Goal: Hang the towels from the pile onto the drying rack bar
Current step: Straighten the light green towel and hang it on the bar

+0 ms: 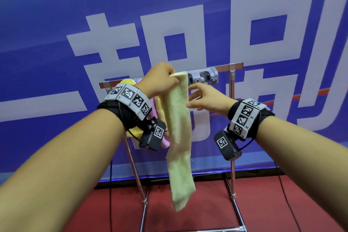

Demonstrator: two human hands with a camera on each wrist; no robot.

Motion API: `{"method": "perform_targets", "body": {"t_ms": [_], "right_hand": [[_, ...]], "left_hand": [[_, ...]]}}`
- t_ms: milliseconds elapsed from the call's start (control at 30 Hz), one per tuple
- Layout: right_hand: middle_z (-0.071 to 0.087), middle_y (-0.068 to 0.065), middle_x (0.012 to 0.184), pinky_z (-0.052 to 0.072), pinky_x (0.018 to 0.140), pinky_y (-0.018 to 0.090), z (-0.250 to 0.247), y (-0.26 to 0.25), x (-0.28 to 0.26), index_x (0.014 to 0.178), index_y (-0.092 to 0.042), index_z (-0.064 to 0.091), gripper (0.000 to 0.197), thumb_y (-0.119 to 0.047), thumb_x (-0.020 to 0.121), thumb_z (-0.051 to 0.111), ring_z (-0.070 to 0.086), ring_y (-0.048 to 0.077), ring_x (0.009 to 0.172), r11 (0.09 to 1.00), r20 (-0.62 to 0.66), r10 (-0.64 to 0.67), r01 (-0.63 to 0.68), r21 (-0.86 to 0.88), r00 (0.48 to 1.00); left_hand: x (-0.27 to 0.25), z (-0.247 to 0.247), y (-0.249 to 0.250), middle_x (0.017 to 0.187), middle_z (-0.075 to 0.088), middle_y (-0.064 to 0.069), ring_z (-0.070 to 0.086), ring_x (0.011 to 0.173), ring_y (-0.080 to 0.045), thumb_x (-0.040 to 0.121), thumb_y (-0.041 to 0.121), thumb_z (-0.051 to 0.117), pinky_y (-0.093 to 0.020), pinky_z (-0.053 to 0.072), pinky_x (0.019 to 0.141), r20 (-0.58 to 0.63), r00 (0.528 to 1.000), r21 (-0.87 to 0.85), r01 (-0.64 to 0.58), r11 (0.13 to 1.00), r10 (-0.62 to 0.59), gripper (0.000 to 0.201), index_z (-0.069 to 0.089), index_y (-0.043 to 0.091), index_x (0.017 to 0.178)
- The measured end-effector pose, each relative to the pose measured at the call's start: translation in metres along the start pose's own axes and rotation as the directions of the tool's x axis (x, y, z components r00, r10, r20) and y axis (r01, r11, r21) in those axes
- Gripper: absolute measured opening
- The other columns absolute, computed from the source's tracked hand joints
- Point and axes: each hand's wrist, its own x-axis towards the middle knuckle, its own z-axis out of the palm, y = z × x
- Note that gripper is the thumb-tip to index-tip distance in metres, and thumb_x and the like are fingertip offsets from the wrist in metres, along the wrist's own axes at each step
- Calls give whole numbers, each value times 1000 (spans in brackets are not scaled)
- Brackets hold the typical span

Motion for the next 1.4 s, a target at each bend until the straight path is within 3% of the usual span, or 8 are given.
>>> {"method": "perform_targets", "body": {"t_ms": [167, 300, 633, 800, 933, 1033, 1200, 1400], "right_hand": [[72, 8, 107, 56, 83, 38, 15, -2, -1, 126, -18, 53, 50, -11, 82, 75, 69, 16, 92, 998, 78, 1, -6, 63, 997], [70, 12, 108, 52, 65, 19, 26, -3, 0, 126, -10, 53, 48, 0, 83, 71, 68, 7, 81, 990, 111, -15, -1, 144, 994], [71, 12, 113, 56, 75, 28, 42, 4, -4, 118, -3, 61, 38, 0, 82, 73, 70, 22, 98, 976, 213, -9, -38, 216, 977], [70, -5, 84, 48, 52, 13, 49, 6, -8, 109, -7, 60, 30, 4, 84, 71, 67, 1, 67, 963, 232, 18, -79, 258, 972], [68, -9, 77, 45, 49, 10, 53, 10, -9, 105, -6, 59, 28, 7, 83, 70, 64, -2, 61, 962, 258, 31, -99, 254, 966], [71, 1, 93, 50, 55, 14, 55, 14, -9, 108, -4, 63, 29, 3, 82, 73, 69, 1, 72, 963, 262, 65, -129, 236, 963], [71, 10, 115, 53, 96, 45, 60, 26, -5, 118, -3, 65, 40, -6, 80, 77, 68, 26, 107, 957, 256, 126, -185, 223, 958], [72, 9, 113, 54, 94, 36, 67, 30, -6, 116, -2, 68, 35, -4, 81, 76, 69, 20, 102, 968, 235, 94, -144, 207, 967]], "left_hand": [[0, -7, -4, 87, 65, -3, 59, 85, -20, 89, 22, 62, -34, 49, 72, -52, 998, -96, 33, 995, -38, 12, 67, 11, 90], [-3, -12, -3, 84, 63, 1, 58, 82, -17, 90, 23, 63, -31, 45, 69, -49, 999, -115, 16, 993, -22, 12, 67, 12, 90], [-3, -20, -6, 80, 61, 4, 57, 78, -16, 88, 24, 63, -30, 43, 65, -158, 986, -147, 21, 989, -44, 10, 65, 15, 84], [-4, -21, -5, 87, 65, 1, 60, 83, -17, 89, 24, 62, -31, 46, 69, -208, 977, -170, 15, 985, -51, 9, 66, 16, 87], [-4, -21, -7, 87, 65, 1, 61, 84, -18, 90, 24, 62, -31, 48, 71, -231, 971, -183, 18, 983, -61, 9, 66, 17, 88], [-3, -23, -10, 89, 67, 0, 63, 86, -19, 89, 24, 62, -34, 50, 73, -279, 958, -206, 10, 979, -69, 11, 67, 15, 89], [-2, -25, -14, 88, 68, -1, 64, 87, -21, 87, 23, 62, -40, 53, 77, -308, 948, -260, 2, 965, -85, 11, 68, 14, 90], [0, -26, -16, 89, 67, -1, 63, 85, -20, 89, 24, 62, -39, 53, 77, -324, 942, -286, -11, 958, -86, 11, 68, 16, 91]]}}
